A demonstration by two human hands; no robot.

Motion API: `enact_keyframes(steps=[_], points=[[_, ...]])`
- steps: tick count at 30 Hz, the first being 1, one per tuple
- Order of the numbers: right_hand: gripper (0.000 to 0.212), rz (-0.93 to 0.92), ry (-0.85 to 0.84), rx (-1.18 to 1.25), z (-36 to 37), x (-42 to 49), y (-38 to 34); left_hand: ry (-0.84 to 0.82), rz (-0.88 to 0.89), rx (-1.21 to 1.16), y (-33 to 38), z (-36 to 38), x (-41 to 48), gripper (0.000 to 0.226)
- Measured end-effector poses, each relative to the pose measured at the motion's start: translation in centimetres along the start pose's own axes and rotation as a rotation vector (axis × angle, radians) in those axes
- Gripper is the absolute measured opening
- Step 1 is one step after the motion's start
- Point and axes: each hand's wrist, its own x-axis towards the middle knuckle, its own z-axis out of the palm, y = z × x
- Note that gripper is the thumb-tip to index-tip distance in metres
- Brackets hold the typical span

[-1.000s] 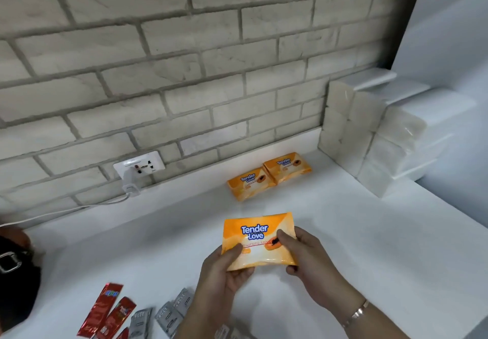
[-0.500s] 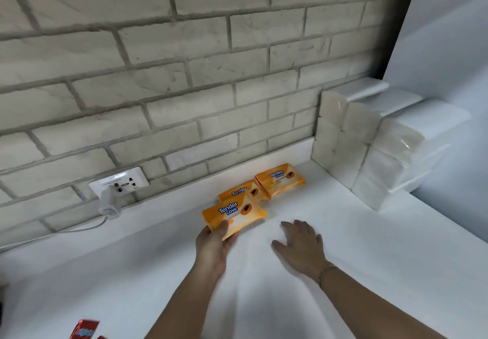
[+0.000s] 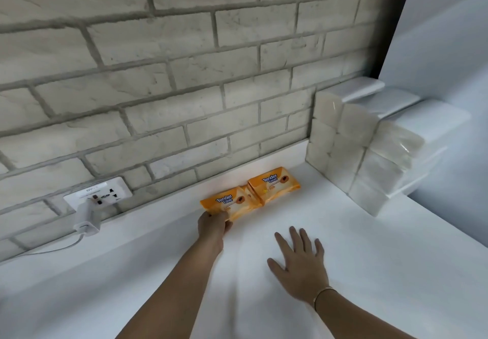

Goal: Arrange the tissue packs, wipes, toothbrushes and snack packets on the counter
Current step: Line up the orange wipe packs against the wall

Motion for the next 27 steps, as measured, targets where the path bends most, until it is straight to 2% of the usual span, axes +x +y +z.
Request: enact_keyframes(steps=[3, 5, 8, 15, 19, 22, 25, 27], points=[[0.072, -0.007, 0.02, 0.009, -0.1, -0.1, 0.1, 0.103, 0.066, 0.312, -0.3, 0.5, 0.3, 0.026], [0.075, -0.02, 0.017, 0.013, -0.3, 0.0, 0.2, 0.155, 0.128, 0.425, -0.3, 1.0, 0.1, 0.026], [0.074, -0.018, 0.009, 0.039, -0.3, 0.0, 0.0, 0.187, 0.165, 0.475, -0.1, 1.4, -0.1, 0.032], [0.076, -0.032, 0.04, 0.061, -0.3, 0.2, 0.3, 0.239, 0.194, 0.557, -0.2, 1.8, -0.2, 0.071], [0.073, -0.018, 0.028, 0.076, -0.4, 0.0, 0.2, 0.245, 0.224, 0.626, -0.8, 1.4, -0.6, 0.074], [0.072, -0.01, 0.052, 0.055, 0.0, 0.2, 0.3, 0.208, 0.286, 0.624, -1.2, 0.6, -1.6, 0.061], [0.074, -0.009, 0.057, 0.057, 0.0, 0.2, 0.5, 0.072, 0.328, 0.657, -1.3, -0.4, -3.7, 0.028], [0.076, -0.018, 0.05, 0.055, -0.3, 0.2, 0.5, -0.013, 0.325, 0.63, -2.0, -1.3, -5.3, 0.014]])
